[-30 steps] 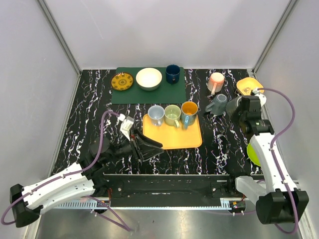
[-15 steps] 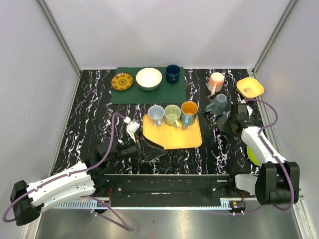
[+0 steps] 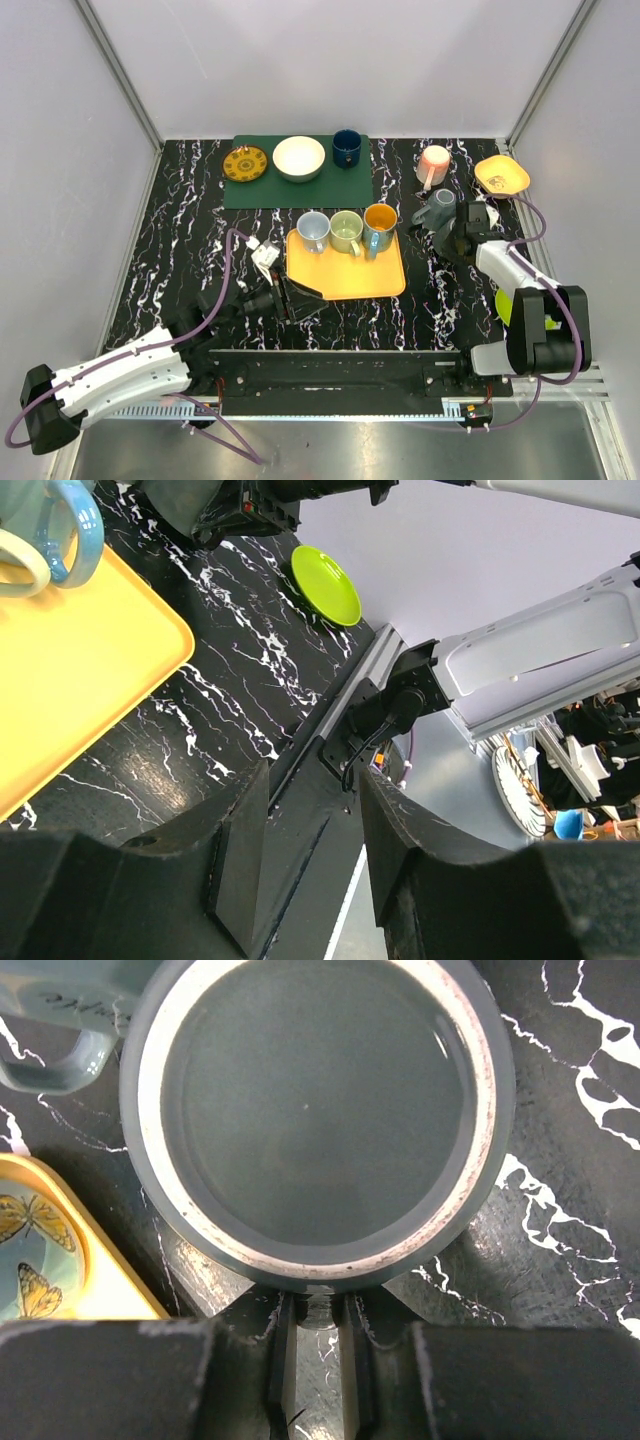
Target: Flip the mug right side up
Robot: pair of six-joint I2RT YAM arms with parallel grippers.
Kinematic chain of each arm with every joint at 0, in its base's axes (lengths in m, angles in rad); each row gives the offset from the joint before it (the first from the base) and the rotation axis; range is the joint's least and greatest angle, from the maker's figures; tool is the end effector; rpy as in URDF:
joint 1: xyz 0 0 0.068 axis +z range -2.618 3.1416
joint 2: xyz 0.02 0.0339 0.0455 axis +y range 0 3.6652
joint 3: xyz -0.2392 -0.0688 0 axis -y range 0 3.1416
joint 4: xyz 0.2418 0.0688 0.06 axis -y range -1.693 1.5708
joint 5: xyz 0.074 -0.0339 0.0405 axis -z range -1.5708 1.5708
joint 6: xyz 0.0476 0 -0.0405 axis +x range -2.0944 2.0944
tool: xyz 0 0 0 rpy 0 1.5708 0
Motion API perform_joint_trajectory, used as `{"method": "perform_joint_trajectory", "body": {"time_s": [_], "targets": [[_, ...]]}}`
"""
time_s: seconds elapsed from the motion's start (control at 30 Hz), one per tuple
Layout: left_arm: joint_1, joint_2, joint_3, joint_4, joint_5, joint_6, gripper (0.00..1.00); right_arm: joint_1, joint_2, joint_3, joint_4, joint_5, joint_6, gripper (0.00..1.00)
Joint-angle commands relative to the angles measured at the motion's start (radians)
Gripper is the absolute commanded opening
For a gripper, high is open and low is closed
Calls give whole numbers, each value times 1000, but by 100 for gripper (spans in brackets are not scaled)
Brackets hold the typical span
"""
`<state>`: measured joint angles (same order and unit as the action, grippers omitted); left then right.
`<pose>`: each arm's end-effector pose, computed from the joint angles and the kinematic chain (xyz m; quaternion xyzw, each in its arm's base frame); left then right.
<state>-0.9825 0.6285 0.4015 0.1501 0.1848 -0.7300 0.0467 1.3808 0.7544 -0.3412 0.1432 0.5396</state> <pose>0.1015 -0.1679 0.2489 0.1542 0.7169 -0.5554 0.3922 0.2746 0.0060 0.1555 0.2530 0.9185 0.0202 0.3034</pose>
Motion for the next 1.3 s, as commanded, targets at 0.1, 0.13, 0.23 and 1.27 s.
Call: {"method": "perform_joint_trajectory", "body": {"time_s": [0.1,0.13,0.23,1.27], "targets": [[4,7,19,-4,-38,37,44,-4,3,33,-2,145,14,0],[4,11,19,-6,-35,35,44,-17,4,34,-4,153,20,0],[4,20,17,-9,-36,35,44,-41,56,63,-24,154,43,0],[5,72,72,-106,-122,83,56,-113,348,369,-68,156,80,55]]}}
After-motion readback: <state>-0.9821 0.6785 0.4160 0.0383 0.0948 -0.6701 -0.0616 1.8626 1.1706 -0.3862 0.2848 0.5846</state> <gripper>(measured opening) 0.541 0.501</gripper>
